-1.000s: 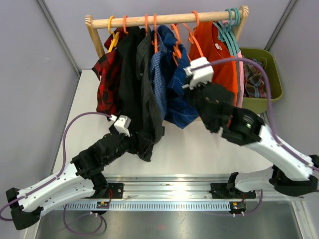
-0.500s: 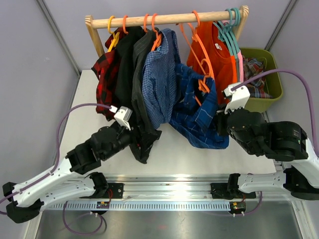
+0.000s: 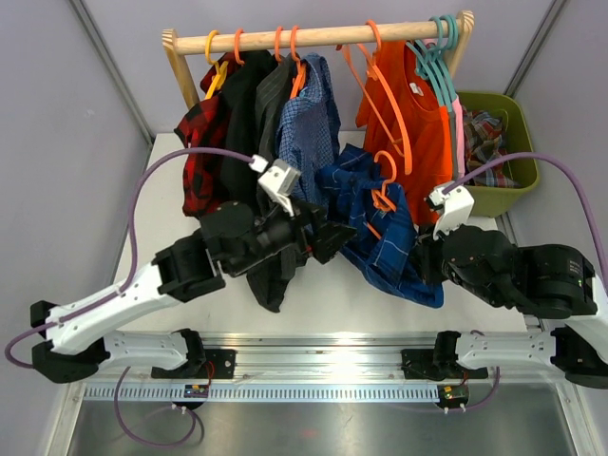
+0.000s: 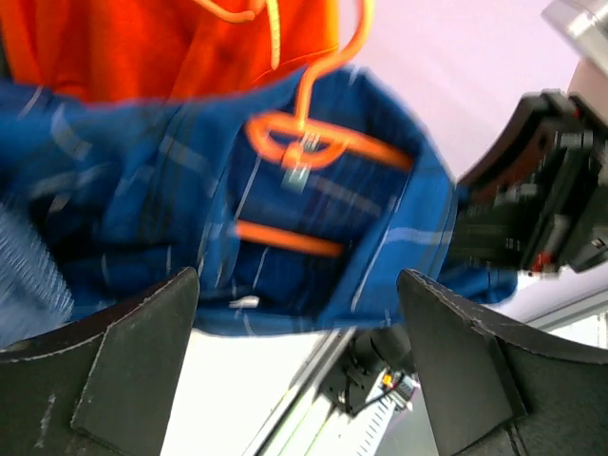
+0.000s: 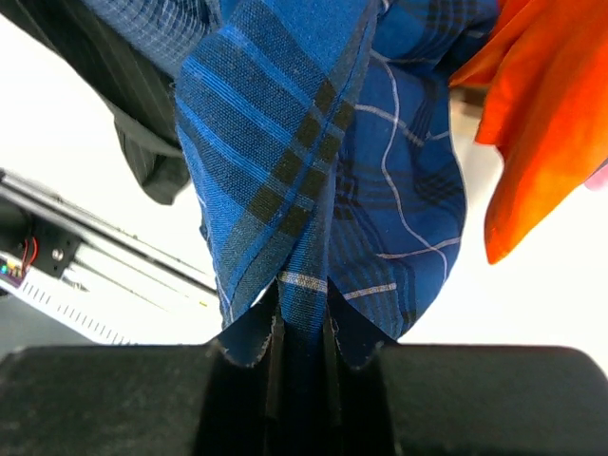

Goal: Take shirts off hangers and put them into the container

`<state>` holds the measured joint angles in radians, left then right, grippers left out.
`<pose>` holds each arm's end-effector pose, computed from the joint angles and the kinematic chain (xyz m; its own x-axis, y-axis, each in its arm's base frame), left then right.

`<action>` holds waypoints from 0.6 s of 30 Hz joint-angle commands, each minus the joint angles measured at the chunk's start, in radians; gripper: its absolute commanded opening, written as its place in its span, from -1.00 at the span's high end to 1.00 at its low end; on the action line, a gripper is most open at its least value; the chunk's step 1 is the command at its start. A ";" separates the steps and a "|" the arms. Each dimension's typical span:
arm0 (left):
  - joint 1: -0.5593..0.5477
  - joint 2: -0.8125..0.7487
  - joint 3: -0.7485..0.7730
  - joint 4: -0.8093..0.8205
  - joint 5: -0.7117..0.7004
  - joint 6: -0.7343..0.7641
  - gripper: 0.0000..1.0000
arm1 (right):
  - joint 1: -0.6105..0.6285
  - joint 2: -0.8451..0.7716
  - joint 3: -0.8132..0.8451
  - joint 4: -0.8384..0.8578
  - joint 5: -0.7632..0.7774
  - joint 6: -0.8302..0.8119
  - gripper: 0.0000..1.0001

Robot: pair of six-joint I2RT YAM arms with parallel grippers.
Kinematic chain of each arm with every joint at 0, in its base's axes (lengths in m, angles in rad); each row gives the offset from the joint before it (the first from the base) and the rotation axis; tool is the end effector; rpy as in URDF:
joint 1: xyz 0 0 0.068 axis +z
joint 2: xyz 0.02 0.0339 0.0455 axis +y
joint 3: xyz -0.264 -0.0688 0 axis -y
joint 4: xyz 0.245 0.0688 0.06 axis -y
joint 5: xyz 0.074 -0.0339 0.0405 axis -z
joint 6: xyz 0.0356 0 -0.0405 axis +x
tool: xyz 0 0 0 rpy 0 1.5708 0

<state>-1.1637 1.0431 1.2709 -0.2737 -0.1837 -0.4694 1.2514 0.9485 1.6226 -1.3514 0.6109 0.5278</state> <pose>0.0935 -0.2004 0.4504 -0.3919 -0.2143 -0.8947 0.7325 0.5157 -0.4444 0.0509 0.0890 0.4632 -0.4910 -0.1708 -0.8543 -0.4515 0.8885 0.0819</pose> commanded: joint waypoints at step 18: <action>-0.008 0.339 0.260 0.188 -0.049 0.081 -0.80 | 0.011 -0.019 -0.015 0.138 -0.122 -0.078 1.00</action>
<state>-1.1694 1.3655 1.4712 -0.1837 -0.1989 -0.4137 1.2510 0.9344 1.5955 -1.3037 0.5385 0.4744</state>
